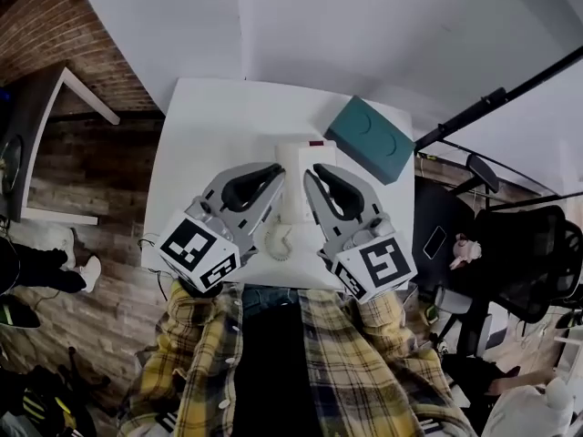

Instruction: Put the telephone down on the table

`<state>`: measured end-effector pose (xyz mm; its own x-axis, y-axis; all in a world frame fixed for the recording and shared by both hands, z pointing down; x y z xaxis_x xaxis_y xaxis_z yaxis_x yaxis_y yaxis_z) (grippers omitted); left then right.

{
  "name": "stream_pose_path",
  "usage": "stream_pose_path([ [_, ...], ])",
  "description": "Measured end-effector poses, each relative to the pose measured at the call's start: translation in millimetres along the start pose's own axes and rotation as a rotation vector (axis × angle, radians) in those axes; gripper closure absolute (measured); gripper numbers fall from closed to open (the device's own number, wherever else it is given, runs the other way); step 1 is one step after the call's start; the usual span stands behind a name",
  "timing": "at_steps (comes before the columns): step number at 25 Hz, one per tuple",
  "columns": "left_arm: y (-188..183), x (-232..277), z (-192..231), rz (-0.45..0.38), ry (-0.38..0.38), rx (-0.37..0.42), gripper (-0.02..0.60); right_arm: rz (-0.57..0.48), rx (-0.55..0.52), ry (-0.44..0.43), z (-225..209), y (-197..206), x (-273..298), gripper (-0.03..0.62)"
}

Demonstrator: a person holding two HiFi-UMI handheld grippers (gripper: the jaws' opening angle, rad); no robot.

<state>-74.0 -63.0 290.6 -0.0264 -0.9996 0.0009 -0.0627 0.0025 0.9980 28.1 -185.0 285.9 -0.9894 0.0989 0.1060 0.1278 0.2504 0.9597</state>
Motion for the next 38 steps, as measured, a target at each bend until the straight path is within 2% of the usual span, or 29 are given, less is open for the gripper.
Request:
stream_pose_path([
  [5, -2.4, -3.6, -6.5, -0.005, 0.005, 0.059, 0.552, -0.024, 0.017, -0.009, 4.3, 0.4, -2.7, 0.551],
  [14, 3.4, -6.4, -13.0, 0.012, 0.004, 0.086, 0.555, -0.013, 0.016, -0.013, 6.8, 4.9, -5.5, 0.566],
  [38, 6.6, -5.9, -14.6, 0.031, 0.002, 0.079, 0.555, 0.009, 0.014, -0.006, 3.5, 8.3, -13.0, 0.569],
])
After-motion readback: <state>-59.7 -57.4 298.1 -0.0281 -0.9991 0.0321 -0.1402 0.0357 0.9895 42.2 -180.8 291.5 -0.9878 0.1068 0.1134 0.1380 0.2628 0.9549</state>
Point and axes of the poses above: the fingertips, and each gripper's own axes: x forward along the fingers, z to its left, y out of its underside, the point moved 8 cm from there along -x, backward along the fingers, and after that the axes turned 14 degrees about x, right-handed, at the moved point
